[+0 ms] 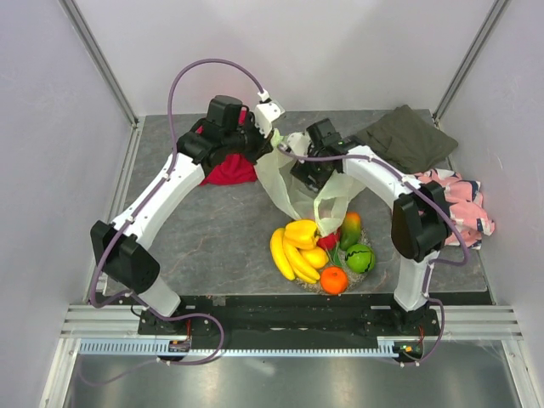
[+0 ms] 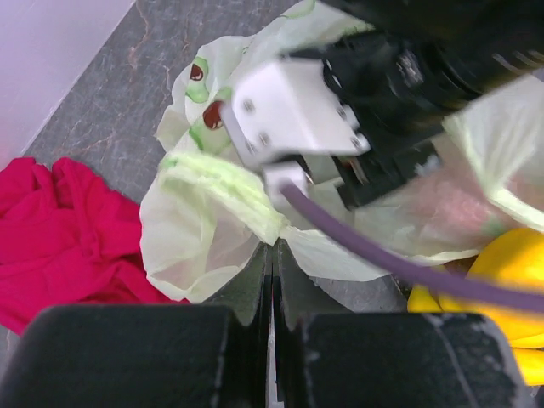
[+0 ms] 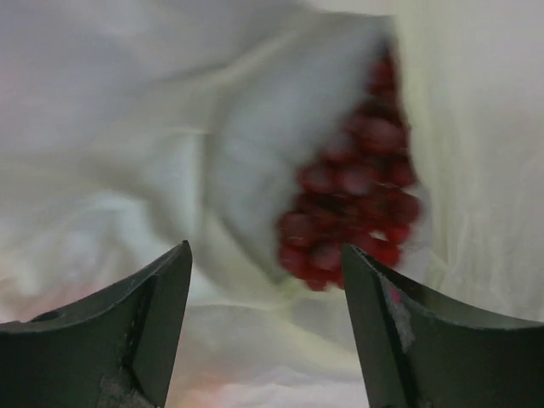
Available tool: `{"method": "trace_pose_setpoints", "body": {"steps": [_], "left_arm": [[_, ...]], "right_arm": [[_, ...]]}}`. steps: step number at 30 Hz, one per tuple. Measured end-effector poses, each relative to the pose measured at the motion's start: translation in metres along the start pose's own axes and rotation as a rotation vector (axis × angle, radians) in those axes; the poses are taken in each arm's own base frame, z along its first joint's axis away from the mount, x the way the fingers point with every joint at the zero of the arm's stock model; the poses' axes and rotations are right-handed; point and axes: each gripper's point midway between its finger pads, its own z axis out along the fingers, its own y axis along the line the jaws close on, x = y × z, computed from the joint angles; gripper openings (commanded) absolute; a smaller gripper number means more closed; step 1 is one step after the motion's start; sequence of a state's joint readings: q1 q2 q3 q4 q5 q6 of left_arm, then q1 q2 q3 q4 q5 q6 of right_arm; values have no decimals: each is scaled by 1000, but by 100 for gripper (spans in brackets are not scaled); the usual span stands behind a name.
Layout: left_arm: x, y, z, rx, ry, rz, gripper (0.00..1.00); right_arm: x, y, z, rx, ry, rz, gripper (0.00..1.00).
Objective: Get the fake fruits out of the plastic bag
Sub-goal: Take out the fake fruit from the plastic bag.
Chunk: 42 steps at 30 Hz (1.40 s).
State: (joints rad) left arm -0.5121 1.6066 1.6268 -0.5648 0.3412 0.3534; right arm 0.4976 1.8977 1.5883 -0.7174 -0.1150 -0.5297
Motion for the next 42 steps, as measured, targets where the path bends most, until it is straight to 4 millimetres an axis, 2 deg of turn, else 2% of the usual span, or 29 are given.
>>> {"method": "trace_pose_setpoints", "body": {"steps": [1,3,6,9,14,17,20,21,23,24,25,27,32,37,40,42], "left_arm": [[-1,0,0,1,-3,-4,2],[-4,0,1,0,-9,-14,2],[-7,1,4,2,-18,-21,2],[-6,0,8,7,-16,-27,2],[-1,-1,15,15,-3,-38,1],[1,-1,17,16,3,-41,1],[1,-1,17,17,4,-43,2],[1,-1,17,17,4,-44,2],[1,-2,17,17,3,-48,2],[1,-2,18,18,4,-49,2],[1,-2,18,18,5,-51,2],[2,-3,20,21,8,-57,2],[2,0,30,17,11,-92,2],[-5,7,33,-21,-6,-130,2],[-11,16,33,-58,-23,-153,2],[-14,22,32,-83,-29,-171,2]], "right_arm": [[1,-11,2,35,4,21,90],[5,-37,1,123,12,62,98],[13,-66,-1,230,28,91,98],[15,-75,6,266,38,95,98],[32,-72,45,241,109,94,96],[46,-67,66,218,160,96,83],[51,-65,72,206,178,94,58],[51,-65,72,204,176,98,43],[46,-67,71,207,164,91,31],[44,-68,69,206,155,90,9],[42,-68,68,204,149,87,5],[36,-66,63,187,127,82,0],[12,-51,36,94,25,83,0],[-28,-30,-24,-6,-142,71,0],[-49,-17,-67,-45,-247,54,0],[-59,-11,-88,-63,-298,45,0]]}}
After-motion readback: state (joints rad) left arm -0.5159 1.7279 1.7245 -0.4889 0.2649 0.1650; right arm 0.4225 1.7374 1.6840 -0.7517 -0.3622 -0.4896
